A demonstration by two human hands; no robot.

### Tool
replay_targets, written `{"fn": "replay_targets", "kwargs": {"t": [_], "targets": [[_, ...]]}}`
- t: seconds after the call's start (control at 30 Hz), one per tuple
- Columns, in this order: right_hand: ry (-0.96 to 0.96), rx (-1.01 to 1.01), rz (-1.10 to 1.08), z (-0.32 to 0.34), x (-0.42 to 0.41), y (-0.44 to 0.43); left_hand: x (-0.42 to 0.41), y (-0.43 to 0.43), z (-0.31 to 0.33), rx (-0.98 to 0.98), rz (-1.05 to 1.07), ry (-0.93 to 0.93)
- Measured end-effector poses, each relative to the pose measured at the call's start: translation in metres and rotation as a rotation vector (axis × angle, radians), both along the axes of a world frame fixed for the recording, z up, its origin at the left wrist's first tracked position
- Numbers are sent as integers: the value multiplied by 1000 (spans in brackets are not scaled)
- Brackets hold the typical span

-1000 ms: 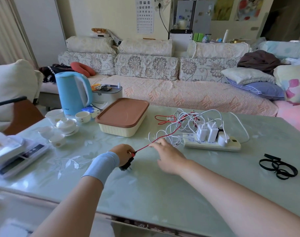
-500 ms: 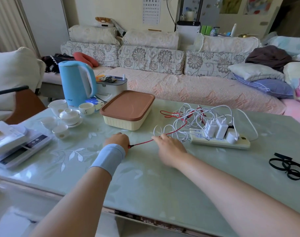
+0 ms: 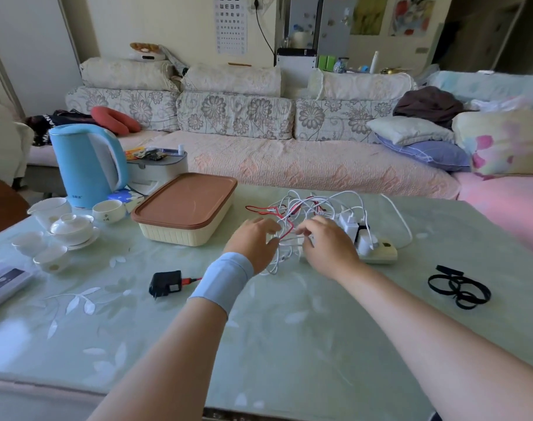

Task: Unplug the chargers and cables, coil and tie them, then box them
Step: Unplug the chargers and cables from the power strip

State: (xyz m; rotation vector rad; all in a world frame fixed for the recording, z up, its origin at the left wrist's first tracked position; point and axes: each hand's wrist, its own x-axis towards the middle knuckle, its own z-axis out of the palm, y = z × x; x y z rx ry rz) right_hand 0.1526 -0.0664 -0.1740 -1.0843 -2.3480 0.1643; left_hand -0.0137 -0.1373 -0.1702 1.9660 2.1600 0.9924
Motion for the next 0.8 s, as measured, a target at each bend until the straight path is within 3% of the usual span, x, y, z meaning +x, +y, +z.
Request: {"fn": "replay_targets", "kwargs": {"t": [0.1, 0.23, 0.4, 0.5, 0.6, 0.8], "targets": [[2, 72, -135, 2, 32, 28, 41, 30, -1, 66, -105, -94], [102, 6, -238, 3, 58, 55, 75, 67, -8, 50, -158, -98], [-88, 113, -241, 0, 66, 71, 82, 100, -12, -78, -117, -48], [-144, -11, -208, -4, 67, 78, 84, 112, -13, -175, -140, -126], [-231, -86, -178, -10, 65, 85, 87, 122, -19, -243, -157, -84], [-171, -93, -117, -12, 65, 94, 85, 135, -35, -190, -170, -51]]}}
